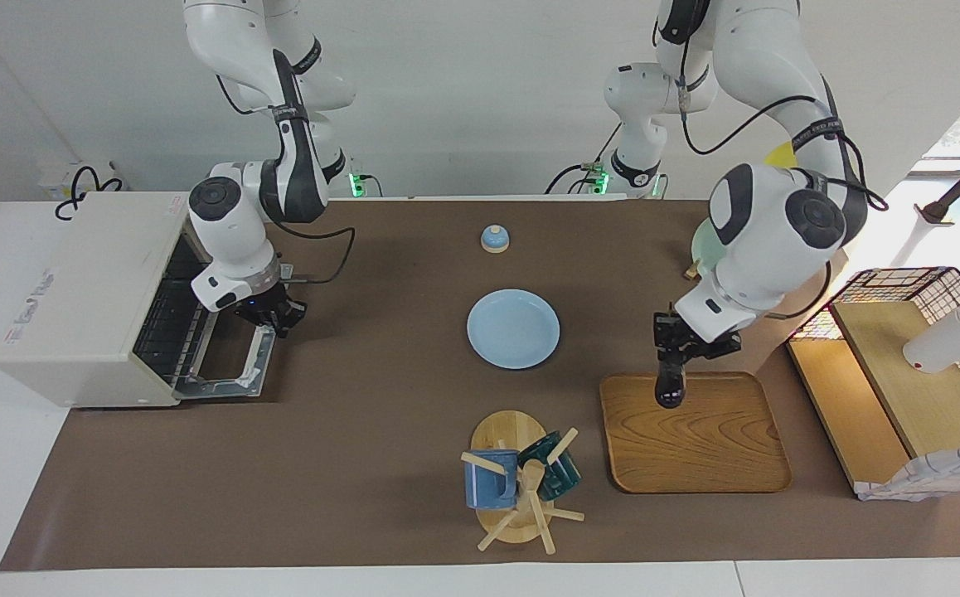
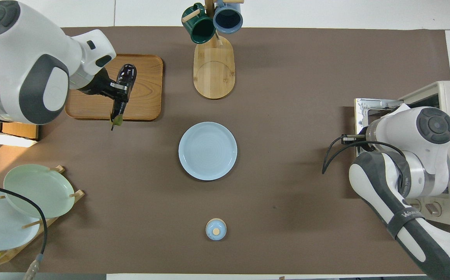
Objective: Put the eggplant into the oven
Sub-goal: 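Carry the eggplant toward the plate while the right gripper pulls the oven door open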
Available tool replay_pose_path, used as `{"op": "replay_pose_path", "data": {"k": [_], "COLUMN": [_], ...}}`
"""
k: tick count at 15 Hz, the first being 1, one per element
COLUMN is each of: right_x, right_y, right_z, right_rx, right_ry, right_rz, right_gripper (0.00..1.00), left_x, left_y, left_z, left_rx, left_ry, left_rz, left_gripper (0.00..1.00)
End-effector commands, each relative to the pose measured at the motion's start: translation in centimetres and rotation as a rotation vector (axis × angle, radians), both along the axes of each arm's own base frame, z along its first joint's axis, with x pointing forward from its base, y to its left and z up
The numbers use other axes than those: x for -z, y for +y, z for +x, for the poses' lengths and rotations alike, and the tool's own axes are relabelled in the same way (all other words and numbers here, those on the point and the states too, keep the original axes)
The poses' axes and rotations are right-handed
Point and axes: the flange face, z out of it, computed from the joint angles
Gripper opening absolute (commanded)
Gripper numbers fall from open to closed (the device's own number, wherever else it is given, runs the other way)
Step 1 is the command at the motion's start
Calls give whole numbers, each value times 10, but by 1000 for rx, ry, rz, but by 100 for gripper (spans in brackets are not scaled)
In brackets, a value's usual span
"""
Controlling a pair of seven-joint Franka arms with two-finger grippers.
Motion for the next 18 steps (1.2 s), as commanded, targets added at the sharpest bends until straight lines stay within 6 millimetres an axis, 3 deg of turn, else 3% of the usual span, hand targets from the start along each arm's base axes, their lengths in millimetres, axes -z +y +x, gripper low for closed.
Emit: {"op": "replay_pose_path", "data": {"k": [1,4,8,16,17,18], "right_x": [8,8,4,-26,-26,-27], "right_y": [-33,-2,4,20,25,32], "right_z": [-2,-2,3,25,26,27], "right_rx": [67,67,60,92,83,77], "right_ry": [-11,-16,-20,14,15,12], "right_rz": [-13,-10,-10,44,44,44], "right_gripper": [0,0,0,0,3,19], "left_x": [7,23,74,121,129,129], "left_y": [-69,-119,-151,-179,-180,-180], "left_z": [-51,-91,-148,-159,-161,-161], "left_rx": [-70,-101,-115,-131,-131,-129], "left_ry": [43,27,-4,-18,-14,-13], "left_rz": [15,2,-30,-43,-39,-39], "left_gripper": [0,0,0,0,0,0]}}
